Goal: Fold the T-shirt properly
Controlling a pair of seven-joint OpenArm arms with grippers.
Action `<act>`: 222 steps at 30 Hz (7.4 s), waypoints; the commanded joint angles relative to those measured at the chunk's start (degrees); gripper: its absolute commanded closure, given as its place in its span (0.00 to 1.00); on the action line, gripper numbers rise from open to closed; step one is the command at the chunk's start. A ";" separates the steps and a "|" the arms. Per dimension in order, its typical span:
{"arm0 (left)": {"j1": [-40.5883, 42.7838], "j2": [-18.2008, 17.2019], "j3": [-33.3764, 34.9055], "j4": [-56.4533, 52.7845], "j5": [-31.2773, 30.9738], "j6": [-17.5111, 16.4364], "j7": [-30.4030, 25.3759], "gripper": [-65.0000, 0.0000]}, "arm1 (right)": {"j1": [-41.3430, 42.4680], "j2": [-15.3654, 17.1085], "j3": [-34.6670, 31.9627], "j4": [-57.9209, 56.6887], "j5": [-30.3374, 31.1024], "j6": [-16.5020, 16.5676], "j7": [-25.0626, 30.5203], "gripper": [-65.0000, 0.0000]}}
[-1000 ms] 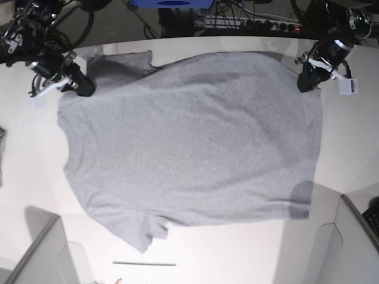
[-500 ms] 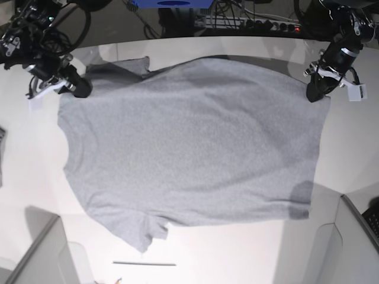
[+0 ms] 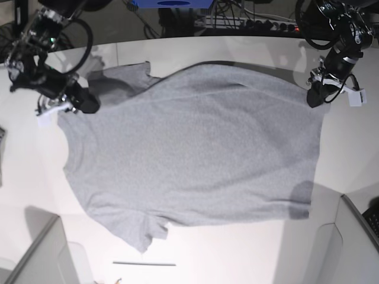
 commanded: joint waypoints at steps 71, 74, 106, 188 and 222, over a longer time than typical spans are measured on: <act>-27.92 -7.25 10.71 -29.35 7.87 11.70 -1.30 1.00 | 27.89 8.24 -19.76 -37.15 -14.55 -0.53 19.74 1.00; -28.19 -7.78 10.71 -30.06 7.87 11.70 -1.30 1.00 | 27.89 8.24 -20.03 -36.89 -14.55 -0.62 20.53 1.00; -9.64 -7.78 -11.80 -9.04 -2.77 1.15 -1.30 0.16 | -2.61 -0.73 -9.83 1.70 -14.11 -12.31 23.25 0.58; -4.19 -0.48 -16.19 -13.62 12.88 -4.12 -1.47 0.16 | 33.34 -0.38 -10.53 -28.45 -14.55 -12.31 25.63 1.00; -21.95 -0.22 -7.40 -31.46 12.97 -3.86 -1.56 0.39 | -1.12 -2.05 -7.46 1.18 -11.21 -9.94 33.54 0.67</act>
